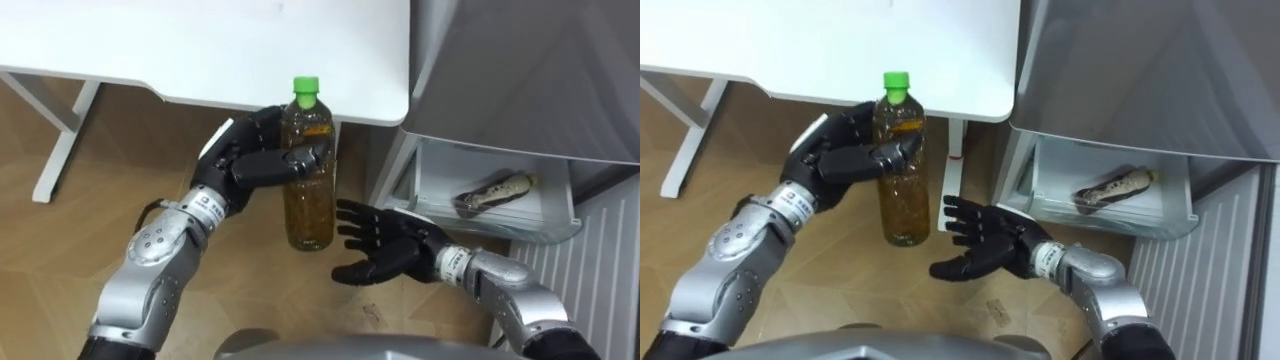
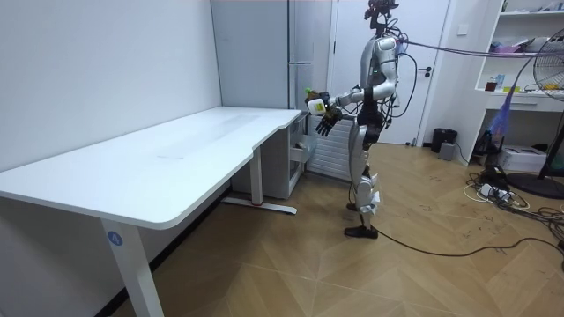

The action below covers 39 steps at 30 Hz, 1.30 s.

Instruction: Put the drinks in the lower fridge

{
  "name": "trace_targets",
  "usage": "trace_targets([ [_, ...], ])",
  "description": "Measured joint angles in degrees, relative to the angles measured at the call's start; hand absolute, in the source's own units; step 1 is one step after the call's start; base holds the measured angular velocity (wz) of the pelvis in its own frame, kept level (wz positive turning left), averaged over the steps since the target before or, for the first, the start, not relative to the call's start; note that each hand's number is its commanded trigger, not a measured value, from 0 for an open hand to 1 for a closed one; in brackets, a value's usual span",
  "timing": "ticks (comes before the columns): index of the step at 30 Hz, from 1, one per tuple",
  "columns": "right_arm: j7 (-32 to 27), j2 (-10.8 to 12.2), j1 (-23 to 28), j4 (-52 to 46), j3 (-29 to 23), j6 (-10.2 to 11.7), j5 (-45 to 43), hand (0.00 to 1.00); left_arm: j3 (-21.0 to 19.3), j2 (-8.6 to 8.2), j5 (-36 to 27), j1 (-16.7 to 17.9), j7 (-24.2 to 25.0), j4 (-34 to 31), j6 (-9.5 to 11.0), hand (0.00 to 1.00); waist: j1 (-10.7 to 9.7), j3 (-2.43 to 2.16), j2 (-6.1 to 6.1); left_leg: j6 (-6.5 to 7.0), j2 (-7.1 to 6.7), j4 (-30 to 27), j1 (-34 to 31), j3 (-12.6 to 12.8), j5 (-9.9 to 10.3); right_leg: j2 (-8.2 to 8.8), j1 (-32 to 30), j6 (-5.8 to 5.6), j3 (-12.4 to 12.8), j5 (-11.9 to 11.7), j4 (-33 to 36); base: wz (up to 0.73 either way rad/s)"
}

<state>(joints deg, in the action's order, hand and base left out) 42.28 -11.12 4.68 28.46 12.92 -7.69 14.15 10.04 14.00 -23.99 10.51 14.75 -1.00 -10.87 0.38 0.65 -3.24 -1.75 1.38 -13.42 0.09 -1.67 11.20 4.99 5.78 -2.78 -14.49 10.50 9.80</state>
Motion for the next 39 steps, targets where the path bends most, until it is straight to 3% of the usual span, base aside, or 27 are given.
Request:
trace_targets([
  [8,4.2,0.0,0.1,0.0,0.6,-1.2,0.6,0.0,1.6,-0.09,0.0,0.0,3.1,0.4,0.0,1.0,0.1,0.06,0.02,0.0,0.06,0.1,-0.7,0.1,0.0,0.0,-0.9,0.0,0.1,0.0,0.8,0.0],
  [16,5.5,0.0,0.6,-0.2,2.3,-1.2,12.3,0.0,2.2,-0.03,0.1,0.0,4.4,1.0,0.0,1.0,0.1,0.21,0.28,0.01,0.11,0.0,-0.6,0.3,0.0,-0.02,-0.9,0.01,0.2,0.0,0.8,0.0],
  [26,6.6,0.2,1.0,-0.3,4.9,-1.5,17.6,0.0,5.7,-0.21,0.1,0.0,4.6,3.0,0.1,1.0,0.1,0.22,1.22,0.01,0.11,-0.1,-0.9,0.3,0.0,-0.01,-1.0,0.0,0.2,0.0,0.9,0.0],
  [27,6.7,0.0,1.1,-0.3,5.2,-1.9,17.7,0.53,5.8,-0.22,0.1,0.0,4.6,3.5,0.1,1.0,0.0,0.24,1.4,0.01,0.12,-0.1,-0.9,0.3,0.0,-0.01,-1.0,0.0,0.1,0.0,0.9,0.0],
  [28,6.7,0.0,1.1,-0.3,5.5,-2.1,17.7,0.58,5.9,-0.23,0.1,0.0,4.7,3.8,0.1,1.0,0.0,0.22,1.49,0.01,0.11,-0.2,-0.9,0.3,0.0,-0.01,-1.0,0.0,0.1,0.0,0.9,0.0],
  [30,6.7,0.0,1.1,-0.3,5.6,-2.4,17.7,1.0,5.9,-0.22,0.1,0.0,4.7,4.1,0.1,1.0,0.0,0.21,1.5,0.01,0.11,-0.2,-0.9,0.3,0.0,-0.01,-1.0,0.0,0.1,0.0,0.9,0.0],
  [39,7.4,-1.1,1.3,-0.3,6.5,-2.9,18.6,1.0,6.6,-0.32,0.1,-0.1,4.7,4.7,1.1,1.0,0.0,0.14,1.49,0.01,0.12,-0.2,-0.6,0.3,0.0,-0.01,-1.0,0.0,0.2,0.0,1.0,0.0],
])
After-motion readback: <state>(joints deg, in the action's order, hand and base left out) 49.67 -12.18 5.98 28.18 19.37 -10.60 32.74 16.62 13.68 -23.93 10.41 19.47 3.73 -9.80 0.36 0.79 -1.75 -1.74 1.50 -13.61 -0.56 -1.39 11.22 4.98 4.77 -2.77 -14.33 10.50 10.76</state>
